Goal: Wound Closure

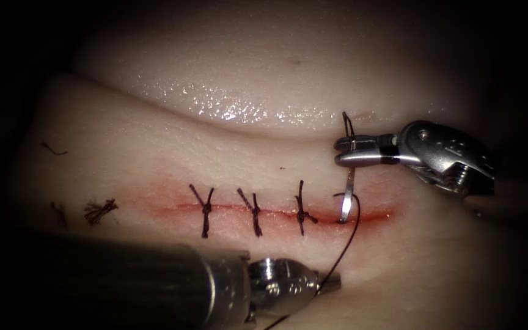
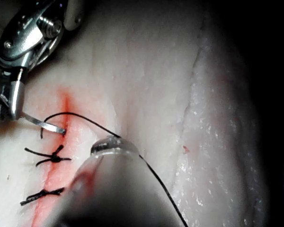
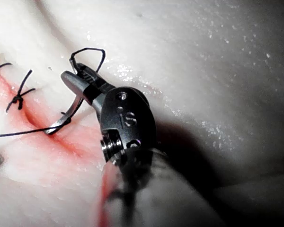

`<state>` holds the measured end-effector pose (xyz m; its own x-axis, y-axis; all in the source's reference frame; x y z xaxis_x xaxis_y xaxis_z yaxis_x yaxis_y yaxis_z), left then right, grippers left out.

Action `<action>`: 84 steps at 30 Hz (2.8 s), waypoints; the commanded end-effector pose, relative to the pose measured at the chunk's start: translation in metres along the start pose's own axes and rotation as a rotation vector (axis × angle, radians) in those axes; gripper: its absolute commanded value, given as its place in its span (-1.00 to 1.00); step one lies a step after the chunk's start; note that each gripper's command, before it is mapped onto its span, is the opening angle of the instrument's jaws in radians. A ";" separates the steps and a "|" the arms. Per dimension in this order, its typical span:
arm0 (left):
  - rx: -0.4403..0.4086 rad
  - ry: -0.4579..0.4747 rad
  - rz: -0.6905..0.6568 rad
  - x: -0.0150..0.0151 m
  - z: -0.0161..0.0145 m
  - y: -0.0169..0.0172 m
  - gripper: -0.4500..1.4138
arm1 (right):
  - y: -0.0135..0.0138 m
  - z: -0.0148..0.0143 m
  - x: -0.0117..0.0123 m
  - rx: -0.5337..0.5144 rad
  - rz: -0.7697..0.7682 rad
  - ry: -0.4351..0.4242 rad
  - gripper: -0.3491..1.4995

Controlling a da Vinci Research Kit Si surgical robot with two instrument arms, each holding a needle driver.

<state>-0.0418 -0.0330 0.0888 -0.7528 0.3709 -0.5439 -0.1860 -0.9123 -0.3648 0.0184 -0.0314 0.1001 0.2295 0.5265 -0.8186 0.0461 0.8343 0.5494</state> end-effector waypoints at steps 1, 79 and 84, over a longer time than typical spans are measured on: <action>-0.002 0.000 0.005 0.0001 0.0007 0.0003 -0.77 | 0.0003 0.0011 -0.0005 0.013 -0.002 -0.004 -1.00; 0.047 -0.023 0.020 -0.0019 0.0021 -0.0007 -0.71 | -0.0042 0.0037 0.0021 0.143 1.134 0.215 -1.00; 0.046 -0.022 0.019 -0.0019 0.0019 -0.0008 -0.69 | -0.0049 0.0047 0.0030 0.179 1.131 0.234 -1.00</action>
<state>-0.0409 -0.0329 0.0911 -0.7706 0.3497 -0.5327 -0.2013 -0.9268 -0.3172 0.0225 -0.0344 0.0953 0.0415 0.9874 0.1529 0.0699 -0.1556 0.9853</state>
